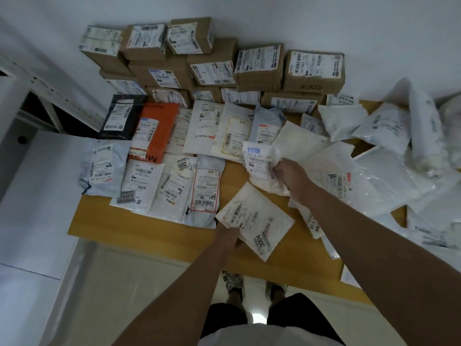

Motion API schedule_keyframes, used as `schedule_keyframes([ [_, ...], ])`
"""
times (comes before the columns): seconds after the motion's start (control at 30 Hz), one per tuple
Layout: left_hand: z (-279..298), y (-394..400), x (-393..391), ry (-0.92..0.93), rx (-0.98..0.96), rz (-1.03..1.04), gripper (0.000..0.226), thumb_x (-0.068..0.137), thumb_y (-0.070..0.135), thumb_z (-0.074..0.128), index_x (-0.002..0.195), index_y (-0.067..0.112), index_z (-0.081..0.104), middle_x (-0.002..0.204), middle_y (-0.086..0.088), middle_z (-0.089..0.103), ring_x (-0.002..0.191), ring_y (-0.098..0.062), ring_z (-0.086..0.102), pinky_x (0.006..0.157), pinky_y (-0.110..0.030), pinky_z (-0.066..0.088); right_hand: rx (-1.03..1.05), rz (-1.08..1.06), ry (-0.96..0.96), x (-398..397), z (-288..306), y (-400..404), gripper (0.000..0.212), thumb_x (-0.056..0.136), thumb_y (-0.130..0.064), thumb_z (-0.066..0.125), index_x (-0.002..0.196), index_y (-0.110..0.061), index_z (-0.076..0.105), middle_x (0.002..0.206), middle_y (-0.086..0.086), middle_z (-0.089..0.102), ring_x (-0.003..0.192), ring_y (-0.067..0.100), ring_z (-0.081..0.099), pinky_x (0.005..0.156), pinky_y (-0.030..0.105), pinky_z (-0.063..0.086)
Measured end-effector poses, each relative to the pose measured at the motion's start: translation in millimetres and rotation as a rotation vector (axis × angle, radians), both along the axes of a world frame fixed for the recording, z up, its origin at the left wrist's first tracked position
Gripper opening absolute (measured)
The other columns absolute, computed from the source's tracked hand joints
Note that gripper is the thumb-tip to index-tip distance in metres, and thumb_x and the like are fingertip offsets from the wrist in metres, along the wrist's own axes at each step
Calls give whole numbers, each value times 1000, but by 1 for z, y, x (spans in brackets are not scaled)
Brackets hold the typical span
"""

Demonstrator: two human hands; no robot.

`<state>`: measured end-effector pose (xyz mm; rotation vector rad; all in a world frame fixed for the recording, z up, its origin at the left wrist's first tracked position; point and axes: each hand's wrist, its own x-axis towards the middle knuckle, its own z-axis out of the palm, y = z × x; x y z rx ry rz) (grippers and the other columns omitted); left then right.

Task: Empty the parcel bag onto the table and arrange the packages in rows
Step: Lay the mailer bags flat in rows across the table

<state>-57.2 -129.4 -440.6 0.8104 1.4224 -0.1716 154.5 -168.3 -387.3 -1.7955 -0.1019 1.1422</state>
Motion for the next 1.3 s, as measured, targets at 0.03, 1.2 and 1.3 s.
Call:
schedule_keyframes([
  [0.03, 0, -2, 3, -45, -7, 94, 41, 99, -2, 46, 139, 7, 43, 133, -18, 54, 117, -35, 56, 72, -35, 53, 14, -98, 117, -1, 3, -7, 36, 90, -6, 48, 59, -13, 63, 57, 0, 62, 56, 16, 59, 58, 24, 48],
  [1.2, 20, 225, -230, 28, 549, 79, 30, 91, 22, 61, 119, 15, 54, 109, -2, 61, 95, -21, 61, 78, -38, 55, -67, 171, -27, -309, -42, 144, 18, 90, -8, 66, 94, -16, 50, 108, 10, 63, 96, 25, 64, 71, 33, 55],
  [1.3, 15, 268, -281, 63, 568, -39, 42, 85, 19, 57, 127, 23, 55, 114, 0, 64, 99, -21, 63, 84, -44, 57, -89, 206, 17, -368, -54, 184, 18, 89, -6, 65, 92, -22, 56, 108, 6, 66, 102, 25, 65, 88, 47, 56],
])
